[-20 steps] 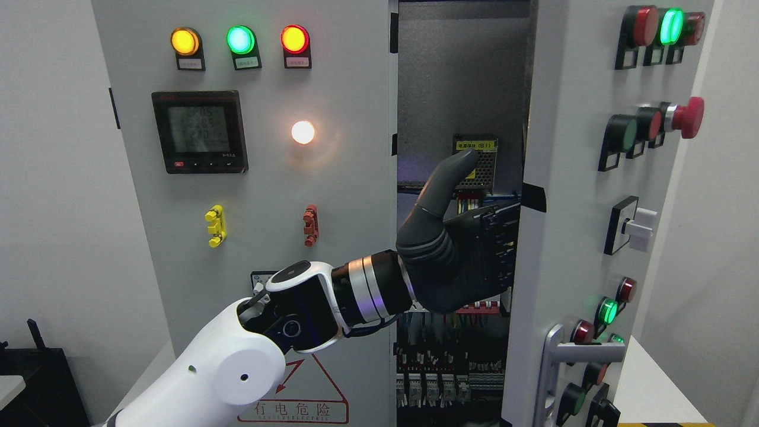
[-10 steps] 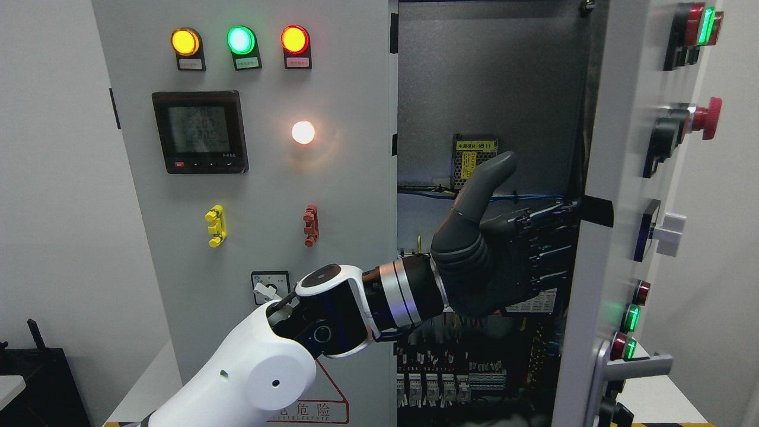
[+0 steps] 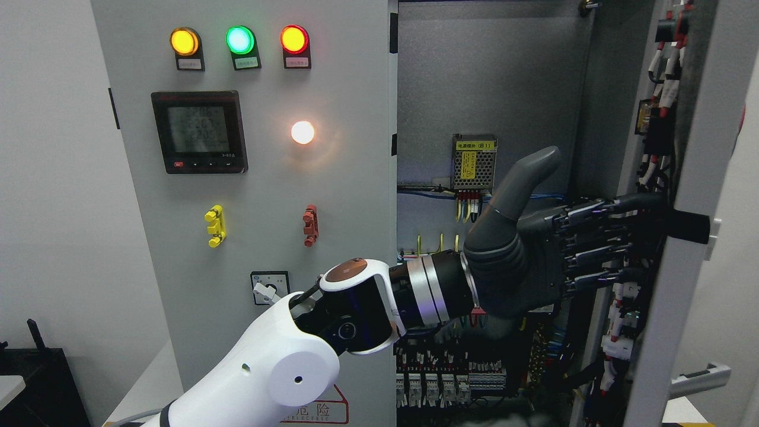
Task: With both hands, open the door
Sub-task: 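Push the door outward with the left hand, swinging it open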
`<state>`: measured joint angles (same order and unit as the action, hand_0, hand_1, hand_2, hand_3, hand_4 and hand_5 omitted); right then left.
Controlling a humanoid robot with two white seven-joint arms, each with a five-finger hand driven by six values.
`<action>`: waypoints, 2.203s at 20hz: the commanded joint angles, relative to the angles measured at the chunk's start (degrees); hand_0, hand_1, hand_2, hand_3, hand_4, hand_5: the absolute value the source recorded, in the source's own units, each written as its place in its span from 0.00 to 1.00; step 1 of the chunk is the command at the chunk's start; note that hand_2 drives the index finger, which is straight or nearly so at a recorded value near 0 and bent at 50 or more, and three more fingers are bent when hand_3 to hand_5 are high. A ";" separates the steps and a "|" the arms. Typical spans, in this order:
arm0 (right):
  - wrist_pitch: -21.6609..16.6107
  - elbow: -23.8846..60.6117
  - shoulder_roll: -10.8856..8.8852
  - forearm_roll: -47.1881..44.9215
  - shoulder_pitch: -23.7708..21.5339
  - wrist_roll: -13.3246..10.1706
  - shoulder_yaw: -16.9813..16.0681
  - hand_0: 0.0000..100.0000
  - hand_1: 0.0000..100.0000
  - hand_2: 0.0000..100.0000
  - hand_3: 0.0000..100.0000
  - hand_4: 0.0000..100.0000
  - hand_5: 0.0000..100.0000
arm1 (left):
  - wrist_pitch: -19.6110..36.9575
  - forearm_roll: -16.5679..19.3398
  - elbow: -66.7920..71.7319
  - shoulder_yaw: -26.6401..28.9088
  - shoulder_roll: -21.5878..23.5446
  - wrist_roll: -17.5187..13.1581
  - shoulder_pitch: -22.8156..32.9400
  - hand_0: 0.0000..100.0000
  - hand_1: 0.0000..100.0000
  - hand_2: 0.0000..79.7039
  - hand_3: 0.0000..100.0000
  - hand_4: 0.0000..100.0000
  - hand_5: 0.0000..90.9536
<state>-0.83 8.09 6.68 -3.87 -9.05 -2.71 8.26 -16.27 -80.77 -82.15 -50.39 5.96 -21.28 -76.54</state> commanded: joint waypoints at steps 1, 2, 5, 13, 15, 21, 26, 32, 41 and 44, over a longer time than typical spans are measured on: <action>0.04 0.00 0.00 0.00 0.00 -0.01 0.00 0.00 0.00 0.00 0.00 0.00 0.00 | 0.36 -1.67 0.32 -3.66 -1.92 -0.07 -2.56 0.00 0.00 0.00 0.00 0.03 0.00; 0.04 0.00 0.00 0.00 0.00 -0.01 0.00 0.00 0.00 0.00 0.00 0.00 0.00 | 0.45 -2.20 0.32 -4.54 -1.92 -0.07 -3.08 0.00 0.00 0.00 0.00 0.03 0.00; 0.04 0.00 0.00 0.00 0.00 -0.01 0.00 0.00 0.00 0.00 0.00 0.00 0.00 | 1.41 -4.65 0.76 -8.49 -1.92 -0.07 -5.63 0.00 0.00 0.00 0.00 0.03 0.00; 0.04 0.00 0.00 0.00 0.00 -0.01 0.00 0.00 0.00 0.00 0.00 0.00 0.00 | 6.68 -9.41 2.17 -16.49 -2.18 0.19 -10.12 0.00 0.00 0.00 0.00 0.03 0.00; 0.04 0.00 0.00 0.00 0.00 -0.01 0.00 0.00 0.00 0.00 0.00 0.00 0.00 | 8.35 -9.50 2.17 -18.77 -2.36 0.54 -10.12 0.00 0.00 0.00 0.00 0.03 0.00; 0.04 0.00 0.00 0.00 0.00 -0.01 0.00 0.00 0.00 0.00 0.00 0.00 0.00 | 12.92 -11.16 2.43 -23.78 -2.53 2.12 -11.34 0.00 0.00 0.00 0.00 0.03 0.00; 0.04 0.00 0.00 0.00 0.00 -0.01 0.00 0.00 0.00 0.00 0.00 0.00 0.00 | 16.18 -18.27 3.13 -29.06 -3.50 3.97 -17.23 0.00 0.00 0.00 0.00 0.03 0.00; 0.04 0.00 0.00 0.00 0.00 -0.01 0.00 0.00 0.00 0.00 0.00 0.00 0.00 | 17.32 -19.25 4.98 -31.34 -6.22 6.60 -18.56 0.00 0.00 0.00 0.00 0.03 0.00; 0.04 0.00 0.00 0.00 0.00 -0.01 0.00 0.00 0.00 0.00 0.00 0.00 0.00 | 18.11 -19.34 8.23 -32.49 -9.30 7.22 -18.73 0.00 0.00 0.00 0.00 0.03 0.00; 0.04 0.00 0.00 0.00 0.00 -0.01 0.00 0.00 0.00 0.00 0.00 0.00 0.00 | 18.29 -19.43 8.15 -32.49 -9.48 8.62 -18.73 0.00 0.00 0.00 0.00 0.03 0.00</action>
<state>-0.81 8.09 6.68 -3.87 -9.05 -2.71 8.26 1.76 -99.87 -76.10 -79.86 -1.06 -13.55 -94.99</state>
